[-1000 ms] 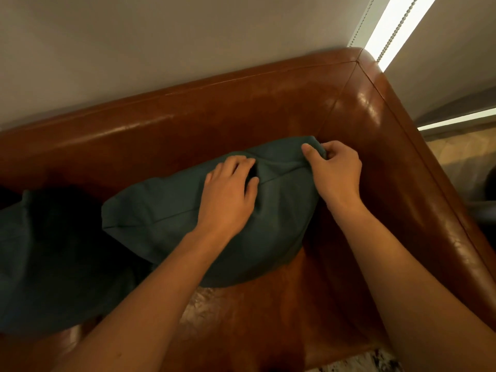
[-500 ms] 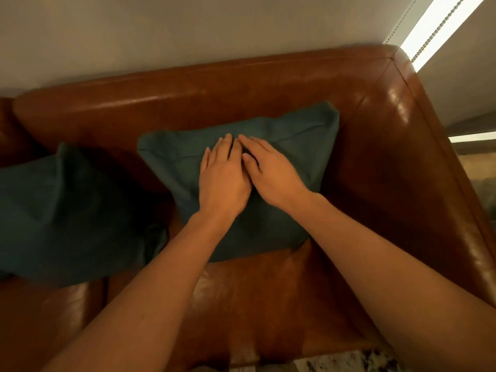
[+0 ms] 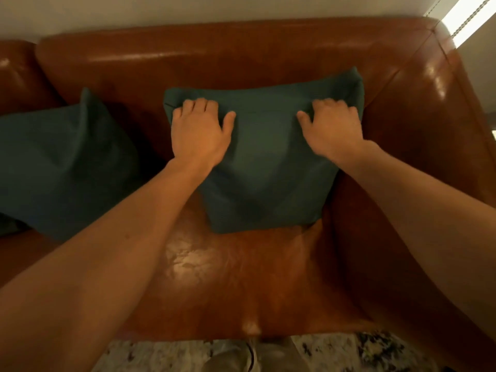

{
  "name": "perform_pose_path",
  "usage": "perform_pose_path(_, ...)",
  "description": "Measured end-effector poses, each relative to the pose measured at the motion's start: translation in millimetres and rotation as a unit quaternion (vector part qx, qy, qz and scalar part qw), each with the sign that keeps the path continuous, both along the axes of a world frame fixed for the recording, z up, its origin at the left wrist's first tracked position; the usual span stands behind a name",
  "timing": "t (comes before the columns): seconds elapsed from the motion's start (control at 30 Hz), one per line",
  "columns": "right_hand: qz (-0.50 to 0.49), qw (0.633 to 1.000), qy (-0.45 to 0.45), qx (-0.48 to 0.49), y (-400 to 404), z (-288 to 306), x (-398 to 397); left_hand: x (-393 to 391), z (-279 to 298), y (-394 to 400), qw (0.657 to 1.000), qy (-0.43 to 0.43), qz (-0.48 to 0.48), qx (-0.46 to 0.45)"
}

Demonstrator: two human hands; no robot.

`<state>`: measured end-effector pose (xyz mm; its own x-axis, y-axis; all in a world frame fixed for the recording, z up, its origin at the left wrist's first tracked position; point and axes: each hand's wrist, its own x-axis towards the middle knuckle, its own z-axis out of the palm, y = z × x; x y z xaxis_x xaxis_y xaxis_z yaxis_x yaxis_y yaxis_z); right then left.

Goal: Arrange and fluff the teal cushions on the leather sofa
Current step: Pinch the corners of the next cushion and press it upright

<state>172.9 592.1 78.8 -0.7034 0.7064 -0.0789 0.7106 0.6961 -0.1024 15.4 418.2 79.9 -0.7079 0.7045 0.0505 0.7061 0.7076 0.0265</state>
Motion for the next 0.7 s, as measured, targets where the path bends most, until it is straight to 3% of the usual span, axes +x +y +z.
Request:
perform_pose_path(0.1, 0.062, 0.992, 0.108, -0.028, -4, 17, -25, 11, 7, 21, 0.998, -0.020, -0.025, 0.055)
perform_pose_path(0.17, 0.136, 0.977, 0.130, -0.099, -10, 11, -46, 22, 2, 45, 0.992, -0.068, -0.074, 0.073)
perform_pose_path(0.23, 0.129, 0.976, 0.070, -0.164, -10, -6, -54, 28, -9, 58, 0.990, -0.116, -0.063, 0.046)
perform_pose_path(0.33, 0.071, 0.986, -0.024, -0.150, 2, -25, -40, 27, -28, 56, 0.993, -0.112, -0.047, 0.013)
perform_pose_path(0.7, 0.034, 0.993, -0.100, -0.061, 18, -12, -17, -11, -21, 31, 0.992, -0.121, -0.015, -0.044)
